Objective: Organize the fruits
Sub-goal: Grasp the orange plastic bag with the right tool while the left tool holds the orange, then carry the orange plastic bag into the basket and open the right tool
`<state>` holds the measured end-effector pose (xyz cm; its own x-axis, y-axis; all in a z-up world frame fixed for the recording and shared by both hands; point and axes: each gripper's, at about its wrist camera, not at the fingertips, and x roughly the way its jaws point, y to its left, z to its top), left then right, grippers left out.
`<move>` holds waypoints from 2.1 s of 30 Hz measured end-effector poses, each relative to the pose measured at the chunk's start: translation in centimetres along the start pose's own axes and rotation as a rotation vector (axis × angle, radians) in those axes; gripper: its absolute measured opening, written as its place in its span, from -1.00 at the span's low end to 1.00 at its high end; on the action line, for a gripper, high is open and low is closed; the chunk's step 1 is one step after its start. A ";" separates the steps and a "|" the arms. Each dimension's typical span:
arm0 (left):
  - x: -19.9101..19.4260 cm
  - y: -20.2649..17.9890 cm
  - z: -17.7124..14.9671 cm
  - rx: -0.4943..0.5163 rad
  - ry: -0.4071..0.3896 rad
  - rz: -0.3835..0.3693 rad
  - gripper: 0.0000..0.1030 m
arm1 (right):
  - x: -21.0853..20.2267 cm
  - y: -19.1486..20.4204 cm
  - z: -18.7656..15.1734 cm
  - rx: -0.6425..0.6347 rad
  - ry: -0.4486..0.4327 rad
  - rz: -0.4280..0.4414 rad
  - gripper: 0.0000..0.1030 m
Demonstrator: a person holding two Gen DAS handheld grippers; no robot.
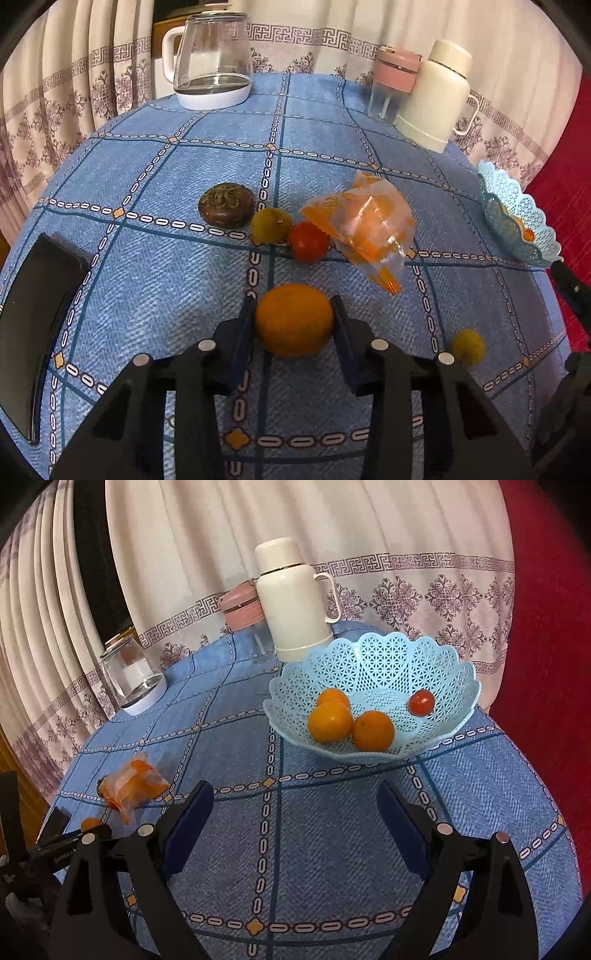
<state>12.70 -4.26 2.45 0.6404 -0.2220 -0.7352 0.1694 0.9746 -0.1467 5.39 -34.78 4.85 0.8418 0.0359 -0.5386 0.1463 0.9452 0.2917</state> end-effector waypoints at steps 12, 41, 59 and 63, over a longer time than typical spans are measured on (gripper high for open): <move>-1.2 1.1 -0.2 -0.052 -0.061 -0.044 -0.22 | 3.0 7.8 0.9 -0.227 0.169 0.256 0.77; -1.7 2.8 -0.3 -0.142 -0.083 -0.143 -0.22 | 16.4 20.5 0.5 -0.638 0.551 0.419 0.78; -1.5 3.2 -0.2 -0.157 -0.076 -0.153 -0.22 | 15.5 19.2 1.0 -0.567 0.515 0.368 0.42; -1.5 3.2 -0.2 -0.156 -0.075 -0.152 -0.22 | 14.9 18.2 1.2 -0.532 0.505 0.356 0.35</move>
<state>12.11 -0.80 2.93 0.6715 -0.3630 -0.6461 0.1542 0.9212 -0.3573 21.27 -17.45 3.07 0.4369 0.3856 -0.8127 -0.4592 0.8725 0.1672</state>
